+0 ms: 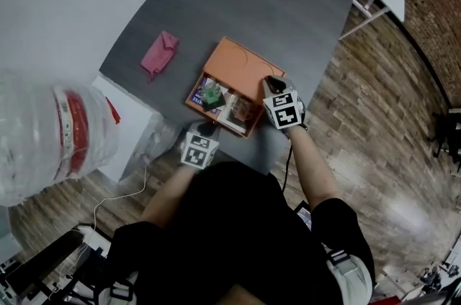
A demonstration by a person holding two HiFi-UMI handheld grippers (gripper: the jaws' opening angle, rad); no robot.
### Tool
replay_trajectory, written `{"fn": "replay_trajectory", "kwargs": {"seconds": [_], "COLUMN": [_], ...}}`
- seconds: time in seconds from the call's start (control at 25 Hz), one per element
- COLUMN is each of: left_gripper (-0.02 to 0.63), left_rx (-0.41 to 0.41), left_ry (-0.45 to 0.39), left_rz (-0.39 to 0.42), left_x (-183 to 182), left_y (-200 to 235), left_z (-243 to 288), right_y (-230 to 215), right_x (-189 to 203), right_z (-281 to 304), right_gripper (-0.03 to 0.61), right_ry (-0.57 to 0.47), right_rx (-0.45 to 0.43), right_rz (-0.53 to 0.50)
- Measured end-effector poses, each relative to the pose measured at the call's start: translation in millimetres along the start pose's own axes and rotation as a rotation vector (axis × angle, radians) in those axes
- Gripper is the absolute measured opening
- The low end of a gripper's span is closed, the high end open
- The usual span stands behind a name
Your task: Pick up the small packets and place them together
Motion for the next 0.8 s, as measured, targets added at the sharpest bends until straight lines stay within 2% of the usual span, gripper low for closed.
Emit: {"fn": "replay_trajectory", "kwargs": {"seconds": [0.28, 0.56, 0.72, 0.8], "left_gripper": [0.066, 0.077, 0.141, 0.147], "left_rx": [0.008, 0.010, 0.038, 0.051], "left_ry": [0.007, 0.024, -0.026, -0.068], "left_rz": [0.012, 0.035, 0.027, 0.021], "left_x": [0.7, -1.7, -2.1, -5.1], "left_y": [1.3, 5.6, 13.9, 22.9], "left_z": [-1.0, 0.5, -10.1, -20.4], "right_y": [-3.2, -4.3, 1.7, 8.7], "right_x": [1.3, -0.6, 7.3, 12.4], "right_z": [3.0, 4.7, -16.5, -34.2], "right_gripper": [0.044, 0.051, 0.058, 0.055], "right_ry": [0.010, 0.011, -0.114, -0.191], "right_rx": [0.008, 0.008, 0.000, 0.021], "right_rz": [0.010, 0.066, 0.135, 0.144]}}
Point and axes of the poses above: the fingertips, and each gripper's own axes: z forward along the fingers, y to its left, x out of its underside, the point moved 9 cm from there along -z, backward along the fingers, and after that the axes turned 14 degrees about y, right-handed, at the moved point
